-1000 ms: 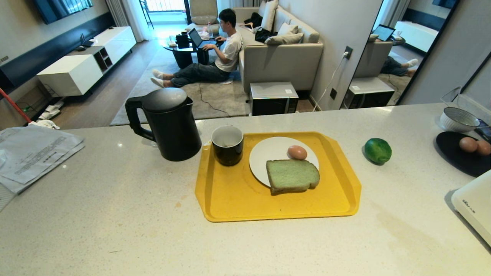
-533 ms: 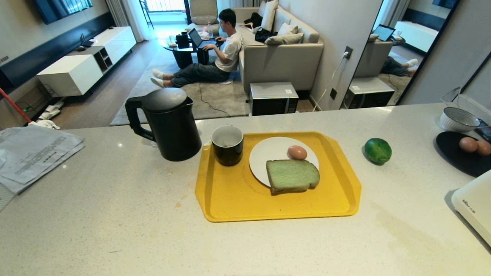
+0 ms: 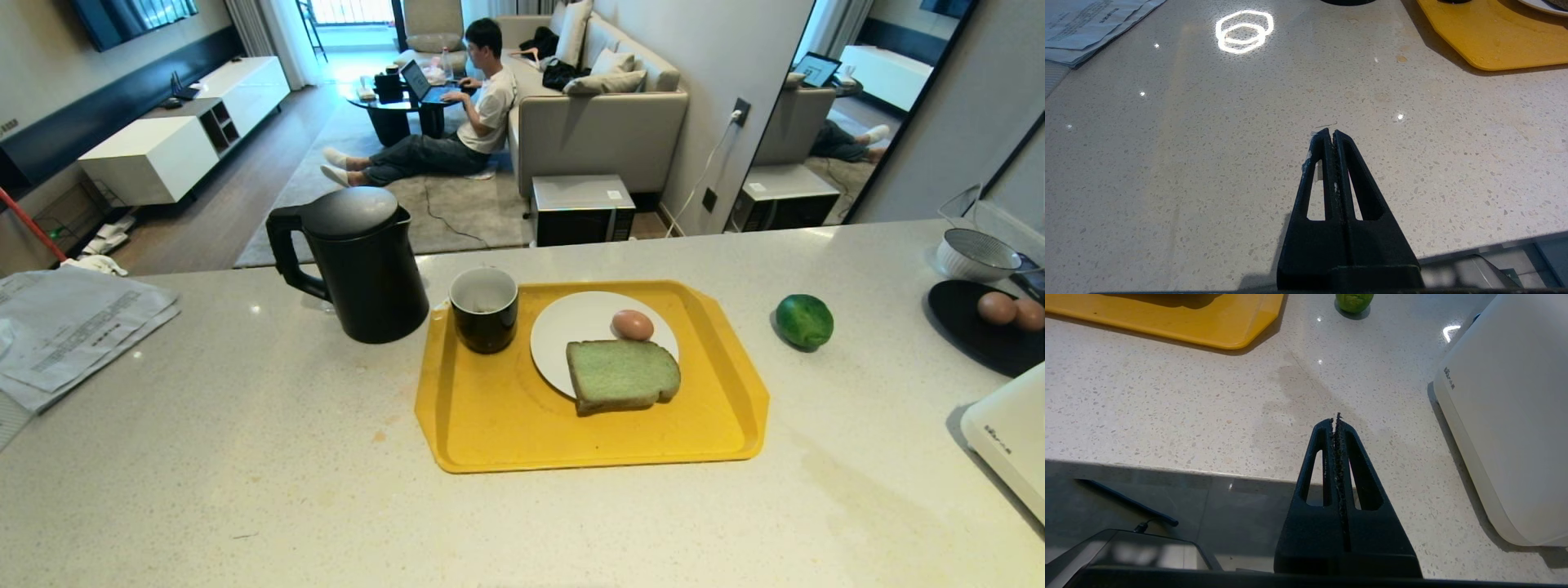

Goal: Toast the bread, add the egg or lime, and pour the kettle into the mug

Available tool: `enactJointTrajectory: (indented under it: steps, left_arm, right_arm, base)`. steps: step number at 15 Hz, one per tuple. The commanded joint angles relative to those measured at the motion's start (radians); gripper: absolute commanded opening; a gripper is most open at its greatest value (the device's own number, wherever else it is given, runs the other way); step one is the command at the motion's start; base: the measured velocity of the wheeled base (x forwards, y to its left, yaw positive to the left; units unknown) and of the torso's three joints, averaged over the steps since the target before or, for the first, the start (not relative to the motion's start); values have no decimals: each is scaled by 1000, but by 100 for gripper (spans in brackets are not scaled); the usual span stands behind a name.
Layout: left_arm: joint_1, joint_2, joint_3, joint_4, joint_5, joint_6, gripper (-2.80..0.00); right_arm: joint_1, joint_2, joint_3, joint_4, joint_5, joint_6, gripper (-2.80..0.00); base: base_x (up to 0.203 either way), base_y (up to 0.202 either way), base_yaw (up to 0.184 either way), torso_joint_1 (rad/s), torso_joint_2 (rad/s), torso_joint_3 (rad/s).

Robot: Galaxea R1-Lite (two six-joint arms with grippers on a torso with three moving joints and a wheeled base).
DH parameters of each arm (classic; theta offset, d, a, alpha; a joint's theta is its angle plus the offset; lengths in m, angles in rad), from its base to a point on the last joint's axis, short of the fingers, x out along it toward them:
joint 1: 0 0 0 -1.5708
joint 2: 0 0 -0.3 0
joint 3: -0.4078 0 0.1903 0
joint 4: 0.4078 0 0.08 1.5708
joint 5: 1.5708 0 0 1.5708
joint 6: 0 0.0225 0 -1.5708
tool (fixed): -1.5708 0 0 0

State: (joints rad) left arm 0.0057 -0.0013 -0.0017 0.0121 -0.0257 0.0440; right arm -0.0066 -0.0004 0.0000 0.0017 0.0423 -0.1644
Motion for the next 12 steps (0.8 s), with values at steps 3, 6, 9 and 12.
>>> enactJointTrajectory:
  steps: [3, 6, 9, 12]
  left_arm:
    - [0, 0, 0, 0, 0, 0, -280]
    - [0, 0, 0, 0, 0, 0, -280]
    - [2, 1, 0, 0, 0, 0, -280]
    - [2, 0, 0, 0, 0, 0, -280]
  right_arm:
    - [0, -1, 2, 4, 1, 57, -280]
    - [-1, -1, 2, 4, 1, 60, -280]
    - [0, -1, 2, 4, 1, 59, -280]
    - [-1, -1, 2, 3, 1, 59, -280]
  base:
    - [0, 0, 0, 0, 0, 0]
    - [0, 0, 0, 0, 0, 0]
    - [0, 0, 0, 0, 0, 0]
    - [0, 0, 0, 0, 0, 0]
